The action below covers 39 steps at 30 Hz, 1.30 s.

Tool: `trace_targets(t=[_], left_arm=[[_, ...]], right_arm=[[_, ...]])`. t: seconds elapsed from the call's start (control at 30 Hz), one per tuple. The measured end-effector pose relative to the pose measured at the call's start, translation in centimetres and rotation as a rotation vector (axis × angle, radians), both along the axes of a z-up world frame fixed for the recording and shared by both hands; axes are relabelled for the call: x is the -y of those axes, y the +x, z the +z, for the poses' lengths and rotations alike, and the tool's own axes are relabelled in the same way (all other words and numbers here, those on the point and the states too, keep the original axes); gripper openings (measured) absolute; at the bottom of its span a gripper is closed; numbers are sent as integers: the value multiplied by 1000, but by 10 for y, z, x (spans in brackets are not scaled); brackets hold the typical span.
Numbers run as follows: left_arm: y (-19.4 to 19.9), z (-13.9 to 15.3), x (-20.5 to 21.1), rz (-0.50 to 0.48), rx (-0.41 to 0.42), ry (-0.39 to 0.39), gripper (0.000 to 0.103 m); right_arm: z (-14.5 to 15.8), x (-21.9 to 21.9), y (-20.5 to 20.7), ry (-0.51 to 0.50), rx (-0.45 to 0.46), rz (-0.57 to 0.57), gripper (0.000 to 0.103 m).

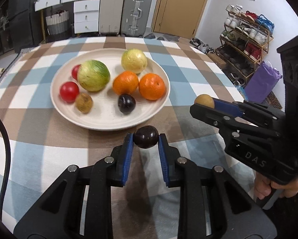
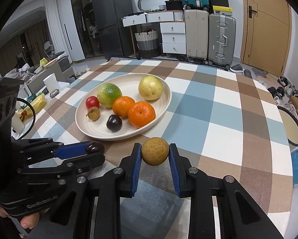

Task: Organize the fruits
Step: 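Carry the plum in the left gripper over the plate while the right carries the brown fruit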

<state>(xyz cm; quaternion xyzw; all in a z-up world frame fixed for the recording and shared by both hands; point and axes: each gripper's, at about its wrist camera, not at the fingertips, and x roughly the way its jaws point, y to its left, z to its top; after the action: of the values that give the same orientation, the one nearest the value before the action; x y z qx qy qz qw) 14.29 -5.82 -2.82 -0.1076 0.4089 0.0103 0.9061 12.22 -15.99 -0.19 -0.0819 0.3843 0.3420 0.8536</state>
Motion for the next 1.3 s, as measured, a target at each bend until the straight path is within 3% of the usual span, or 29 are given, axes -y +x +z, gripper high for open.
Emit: trace_targets(t=[0.43, 0.67, 0.93, 1.3], left_arm=[[-21, 29, -44, 26, 73, -4, 23], [-15, 38, -67, 43, 101, 9, 23], [5, 36, -86, 44, 103, 30, 23], [26, 13, -80, -16, 91, 20, 23]], right_arm=[[12, -12, -11, 92, 30, 49, 28], [20, -17, -5, 102, 38, 18, 28], [22, -31, 6, 88, 30, 5, 28], [6, -57, 4, 59, 23, 48, 28]])
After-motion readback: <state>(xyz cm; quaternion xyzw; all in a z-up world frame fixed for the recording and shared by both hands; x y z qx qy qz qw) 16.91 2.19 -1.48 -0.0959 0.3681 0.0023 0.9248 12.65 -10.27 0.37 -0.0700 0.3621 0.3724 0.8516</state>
